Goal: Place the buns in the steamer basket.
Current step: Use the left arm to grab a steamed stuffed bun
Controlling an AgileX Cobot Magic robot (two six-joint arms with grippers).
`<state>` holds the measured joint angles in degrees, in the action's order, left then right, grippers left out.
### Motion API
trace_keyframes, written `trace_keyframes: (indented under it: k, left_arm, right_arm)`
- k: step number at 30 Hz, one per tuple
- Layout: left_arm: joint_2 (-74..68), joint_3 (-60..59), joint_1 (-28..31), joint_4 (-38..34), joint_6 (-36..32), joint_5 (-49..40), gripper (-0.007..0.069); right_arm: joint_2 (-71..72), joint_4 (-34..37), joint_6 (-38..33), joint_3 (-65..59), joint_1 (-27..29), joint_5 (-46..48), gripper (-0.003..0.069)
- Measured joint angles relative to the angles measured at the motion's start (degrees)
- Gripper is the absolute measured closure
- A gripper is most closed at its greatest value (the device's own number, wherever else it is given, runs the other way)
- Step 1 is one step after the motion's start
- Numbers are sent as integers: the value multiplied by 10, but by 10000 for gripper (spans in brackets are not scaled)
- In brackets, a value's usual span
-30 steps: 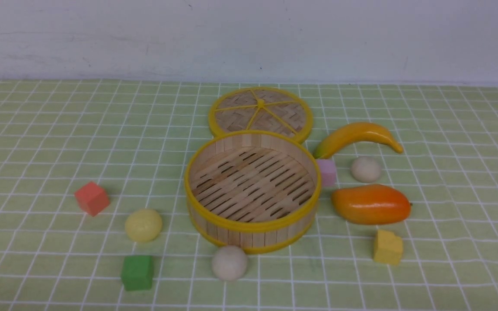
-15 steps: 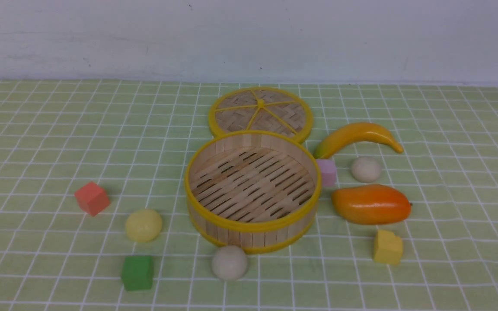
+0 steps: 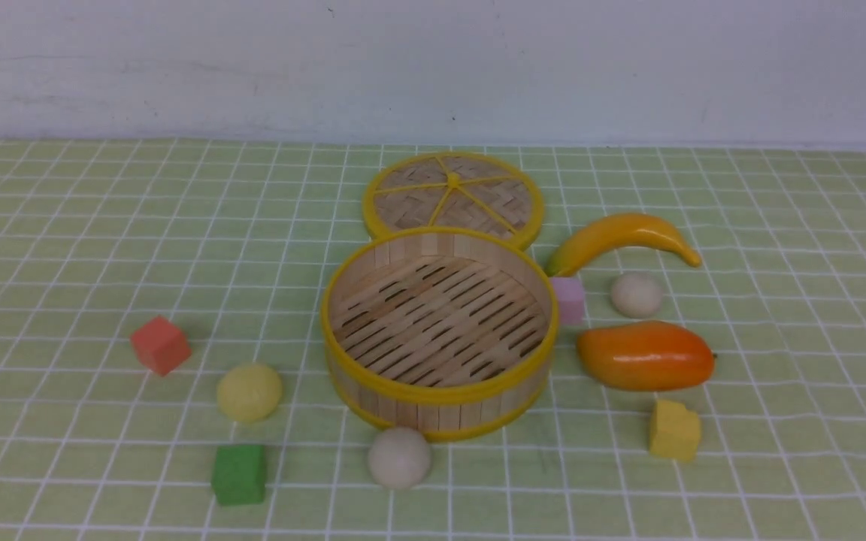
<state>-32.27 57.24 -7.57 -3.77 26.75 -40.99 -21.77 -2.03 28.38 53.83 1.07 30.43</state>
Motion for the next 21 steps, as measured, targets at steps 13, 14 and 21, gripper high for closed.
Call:
trace_keyframes:
  k: [13,14,21]
  left_arm:
    - [-124,0,-65,-63,-150,-140,387]
    - [-128,0,-65,-65,-150,-138,387]
    - [-244,0,-65,-101,-135,-120,387]
  right_arm:
    - [-121,119,-157,-77,-53,48,420]
    - [-126,129,-165,-78,-56,55,420]
    - [-226,248,-361,-81,-92,213,420]
